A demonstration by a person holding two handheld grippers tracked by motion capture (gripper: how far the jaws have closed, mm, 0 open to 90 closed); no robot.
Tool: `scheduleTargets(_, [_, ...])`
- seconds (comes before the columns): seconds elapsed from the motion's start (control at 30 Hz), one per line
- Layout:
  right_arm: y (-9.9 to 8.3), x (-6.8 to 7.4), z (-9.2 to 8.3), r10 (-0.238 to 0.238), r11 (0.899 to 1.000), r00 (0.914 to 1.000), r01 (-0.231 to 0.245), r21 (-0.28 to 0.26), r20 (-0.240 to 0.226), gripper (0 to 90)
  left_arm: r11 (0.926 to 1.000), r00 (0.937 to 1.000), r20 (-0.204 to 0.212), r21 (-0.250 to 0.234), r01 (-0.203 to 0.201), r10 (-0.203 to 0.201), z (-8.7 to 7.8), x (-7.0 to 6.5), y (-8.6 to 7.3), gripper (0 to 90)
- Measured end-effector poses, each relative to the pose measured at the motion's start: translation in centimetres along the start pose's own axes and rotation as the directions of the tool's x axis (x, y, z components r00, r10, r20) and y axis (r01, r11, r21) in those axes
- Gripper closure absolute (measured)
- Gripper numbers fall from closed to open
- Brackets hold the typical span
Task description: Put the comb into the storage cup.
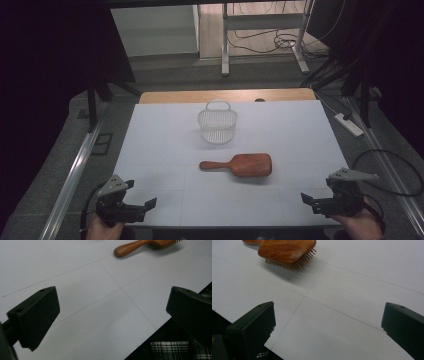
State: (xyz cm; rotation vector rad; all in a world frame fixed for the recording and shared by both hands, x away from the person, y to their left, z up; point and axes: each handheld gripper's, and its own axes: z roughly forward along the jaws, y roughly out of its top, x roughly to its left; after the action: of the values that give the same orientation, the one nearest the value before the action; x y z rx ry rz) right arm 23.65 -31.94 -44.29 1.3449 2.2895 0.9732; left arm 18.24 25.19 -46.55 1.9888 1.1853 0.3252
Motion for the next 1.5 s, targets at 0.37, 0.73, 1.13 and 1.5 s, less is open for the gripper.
scheduleTargets(0.37, [0.1,0.1,0.1,-0.016,1.000,0.9999,0.016,0.001,-0.001,0.0,1.0000,1.0000,0.005,0.007,-0.002,0.002,0.0,0.0,-0.1,0.1])
scheduleTargets(0.73, [0.1,0.0,0.1,-0.010,1.000,0.9999,0.010,0.001,-0.014,0.0,1.0000,1.0000,0.008,0.001,-0.001,0.001,0.0,0.0,-0.1,0.2])
scheduleTargets(1.13, [0.6,0.3,0.4,-0.040,0.999,0.9973,0.040,0.006,-0.062,0.0,1.0000,0.9999,0.011,-0.001,-0.001,0.001,0.0,0.1,-0.1,0.4])
scheduleTargets(1.5, [1.4,0.3,0.9,-0.050,0.999,0.9902,0.048,-0.016,-0.131,0.0,1.0000,0.9999,0.011,-0.002,0.003,-0.003,-0.1,0.1,-0.1,0.4])
